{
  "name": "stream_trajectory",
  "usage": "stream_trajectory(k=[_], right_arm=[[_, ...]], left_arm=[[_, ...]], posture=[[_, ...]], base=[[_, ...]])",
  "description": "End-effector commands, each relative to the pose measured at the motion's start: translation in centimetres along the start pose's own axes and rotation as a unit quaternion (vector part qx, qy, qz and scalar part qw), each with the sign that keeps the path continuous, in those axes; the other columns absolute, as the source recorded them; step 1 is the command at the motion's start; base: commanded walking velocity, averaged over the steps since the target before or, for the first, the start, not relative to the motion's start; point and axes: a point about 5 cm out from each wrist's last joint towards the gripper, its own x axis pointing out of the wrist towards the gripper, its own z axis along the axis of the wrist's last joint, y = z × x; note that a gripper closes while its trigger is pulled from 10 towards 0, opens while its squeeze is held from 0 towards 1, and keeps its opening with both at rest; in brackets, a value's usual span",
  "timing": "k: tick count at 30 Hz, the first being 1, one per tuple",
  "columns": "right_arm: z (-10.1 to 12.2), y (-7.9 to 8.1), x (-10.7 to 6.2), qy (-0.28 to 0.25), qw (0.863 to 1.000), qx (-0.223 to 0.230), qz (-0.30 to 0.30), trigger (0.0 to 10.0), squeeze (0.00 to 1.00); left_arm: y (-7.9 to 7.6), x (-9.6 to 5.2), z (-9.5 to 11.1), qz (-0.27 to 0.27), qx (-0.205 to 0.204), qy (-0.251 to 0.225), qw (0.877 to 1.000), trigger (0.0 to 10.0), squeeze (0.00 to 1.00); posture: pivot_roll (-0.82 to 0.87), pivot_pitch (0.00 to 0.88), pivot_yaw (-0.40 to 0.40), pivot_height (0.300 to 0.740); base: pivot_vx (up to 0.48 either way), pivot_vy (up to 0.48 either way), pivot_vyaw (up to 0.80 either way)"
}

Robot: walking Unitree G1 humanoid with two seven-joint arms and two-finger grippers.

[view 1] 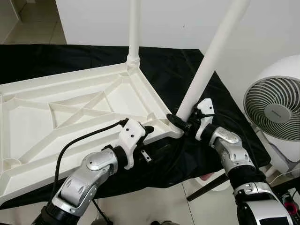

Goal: Building children table

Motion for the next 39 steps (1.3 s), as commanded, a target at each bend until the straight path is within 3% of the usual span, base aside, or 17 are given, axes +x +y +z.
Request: stream_trajectory(k=[1, 2, 8, 11, 16, 18, 19, 20, 22, 23, 26, 32, 33, 36, 37, 39], right_arm=[[-0.7, 0.1, -0.3, 0.001, 1.000, 0.018, -0.018, 9.4, 0.00], [-0.6, 0.1, -0.4, -0.004, 0.999, 0.020, -0.034, 10.0, 0.00], [-0.6, 0.1, -0.6, -0.007, 0.996, 0.017, -0.087, 10.0, 0.00], [-0.4, 1.1, -0.3, -0.021, 0.986, 0.032, -0.163, 10.0, 0.00], [-0.2, 1.7, 0.0, -0.028, 0.979, 0.037, -0.199, 10.0, 0.00], [-0.2, 2.1, 0.4, -0.020, 0.960, 0.054, -0.272, 10.0, 0.00], [0.1, 2.9, 0.6, -0.018, 0.946, 0.041, -0.321, 10.0, 0.00], [0.1, 2.9, 0.6, -0.018, 0.946, 0.041, -0.321, 10.0, 0.00], [0.5, 4.3, 0.9, -0.023, 0.928, 0.034, -0.371, 10.0, 0.00], [0.6, 4.9, 1.1, -0.021, 0.925, 0.026, -0.378, 10.0, 0.00], [0.7, 6.3, 1.7, -0.022, 0.934, 0.042, -0.354, 10.0, 0.00], [1.0, 6.4, 1.7, -0.020, 0.937, 0.042, -0.347, 10.0, 0.00], [1.1, 6.1, 1.6, -0.023, 0.936, 0.043, -0.348, 10.0, 0.57], [1.1, 5.9, 1.5, -0.026, 0.936, 0.044, -0.348, 10.0, 0.57], [1.2, 5.6, 1.4, -0.029, 0.935, 0.050, -0.349, 10.0, 1.00], [1.3, 5.3, 1.2, -0.035, 0.935, 0.052, -0.348, 10.0, 1.00]], left_arm=[[-1.0, 0.1, 0.2, -0.061, -0.002, -0.001, 0.998, 10.0, 0.00], [-1.0, 0.1, 0.2, -0.061, -0.003, -0.001, 0.998, 10.0, 0.00], [-1.0, 0.1, 0.2, -0.061, -0.005, -0.001, 0.998, 10.0, 0.00], [-0.8, 0.2, 0.3, -0.057, -0.010, -0.004, 0.998, 10.0, 0.00], [-0.8, 0.2, 0.4, -0.057, -0.012, -0.005, 0.998, 10.0, 0.00], [-1.0, 0.2, 0.4, -0.062, -0.014, -0.005, 0.998, 10.0, 0.00], [-1.0, 0.3, 0.4, -0.066, -0.014, -0.004, 0.998, 10.0, 0.00], [-1.0, 0.3, 0.4, -0.066, -0.014, -0.004, 0.998, 10.0, 0.00], [-1.1, 0.4, 0.4, -0.069, -0.014, -0.004, 0.998, 10.0, 0.00], [-1.1, 0.5, 0.5, -0.069, -0.014, -0.004, 0.998, 10.0, 0.00], [-1.0, 0.5, 0.5, -0.067, -0.015, -0.005, 0.998, 10.0, 0.00], [-1.1, 0.5, 0.5, -0.066, -0.019, -0.006, 0.998, 10.0, 0.00], [-1.1, 0.5, 0.5, -0.066, -0.019, -0.007, 0.998, 10.0, 0.00], [-1.1, 0.5, 0.5, -0.065, -0.019, -0.008, 0.998, 10.0, 0.00], [-1.1, 0.6, 0.5, -0.065, -0.019, -0.009, 0.998, 10.0, 0.00], [-1.1, 0.6, 0.5, -0.064, -0.019, -0.009, 0.998, 10.0, 0.00]], posture=[[0.11, 0.114, -0.079, 0.740], [0.11, 0.115, -0.080, 0.740], [0.10, 0.116, -0.081, 0.740], [0.10, 0.116, -0.077, 0.740], [0.09, 0.118, -0.076, 0.740], [0.08, 0.119, -0.071, 0.740], [0.08, 0.119, -0.071, 0.740], [0.08, 0.119, -0.071, 0.740], [0.08, 0.119, -0.073, 0.740], [0.08, 0.119, -0.075, 0.740], [0.08, 0.118, -0.076, 0.740], [0.08, 0.117, -0.079, 0.740], [0.08, 0.117, -0.081, 0.740], [0.08, 0.116, -0.083, 0.740], [0.08, 0.116, -0.084, 0.740], [0.08, 0.115, -0.083, 0.740]], base=[[0.000, 0.000, 0.00], [0.000, 0.000, 0.00], [0.000, 0.000, 0.00], [0.000, 0.000, 0.00], [0.000, 0.000, 0.00], [0.000, 0.000, 0.00], [0.000, 0.000, 0.00], [0.000, 0.000, 0.00], [0.000, 0.000, 0.00], [0.000, 0.000, 0.00], [0.000, 0.000, 0.00], [0.000, 0.000, 0.00], [0.000, 0.000, 0.00], [0.000, 0.000, 0.00], [0.000, 0.000, 0.00], [0.000, 0.000, 0.00]])
